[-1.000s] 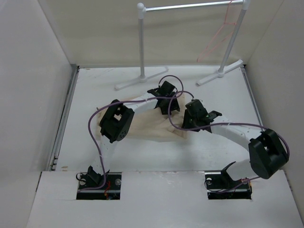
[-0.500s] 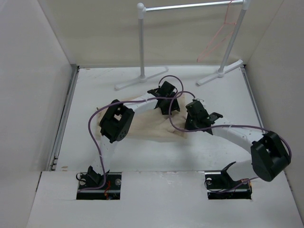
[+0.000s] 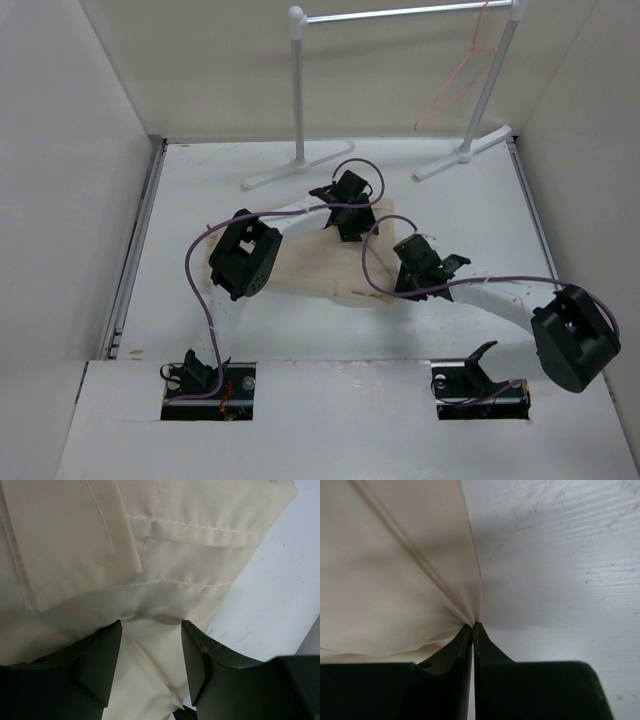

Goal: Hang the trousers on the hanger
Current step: Fold the trousers at the center of the board.

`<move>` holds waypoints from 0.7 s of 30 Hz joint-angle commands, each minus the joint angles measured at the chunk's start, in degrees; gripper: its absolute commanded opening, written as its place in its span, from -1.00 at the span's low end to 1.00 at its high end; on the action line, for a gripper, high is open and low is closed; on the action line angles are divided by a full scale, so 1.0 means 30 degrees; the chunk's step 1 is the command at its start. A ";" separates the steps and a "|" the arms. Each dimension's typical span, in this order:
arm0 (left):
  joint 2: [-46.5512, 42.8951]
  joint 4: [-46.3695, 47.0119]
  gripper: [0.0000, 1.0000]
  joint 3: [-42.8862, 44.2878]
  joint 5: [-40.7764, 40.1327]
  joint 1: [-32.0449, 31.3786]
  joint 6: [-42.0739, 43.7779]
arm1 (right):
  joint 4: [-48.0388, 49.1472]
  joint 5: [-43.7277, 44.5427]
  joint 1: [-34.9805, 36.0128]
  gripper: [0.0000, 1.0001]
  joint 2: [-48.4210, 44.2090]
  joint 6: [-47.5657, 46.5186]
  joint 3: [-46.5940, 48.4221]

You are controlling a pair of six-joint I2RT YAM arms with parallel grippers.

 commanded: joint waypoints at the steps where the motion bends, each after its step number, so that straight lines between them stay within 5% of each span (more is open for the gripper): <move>1: -0.0229 -0.0003 -0.02 0.0076 -0.0750 0.0175 0.0026 | -0.1141 -0.0318 0.0360 -0.74 -0.0184 0.1089 -0.0595; 6: -0.1193 0.0027 -0.02 -0.0421 -0.0516 0.0029 -0.0004 | -0.2307 0.0092 0.0448 -0.14 -0.2229 0.0915 -0.0276; 10: -0.2891 0.0056 0.01 -0.1533 -0.0253 -0.0001 0.0084 | -0.3718 0.0065 0.0448 0.04 -0.4662 -0.0167 0.1392; 12: -0.3741 0.0056 0.03 -0.2148 -0.0077 0.0028 0.0172 | -0.3253 -0.0519 0.0390 -0.04 -0.4930 -0.0637 0.2329; 16: -0.5440 0.0056 0.07 -0.3350 0.0596 0.0262 0.0377 | 0.0226 -0.2364 0.0389 -0.49 -0.3442 -0.0640 0.3095; 21: -0.8134 0.0991 0.07 -0.6508 0.0949 0.1110 0.0494 | 0.5645 -0.3510 0.0185 -0.77 -0.1097 0.1260 0.1140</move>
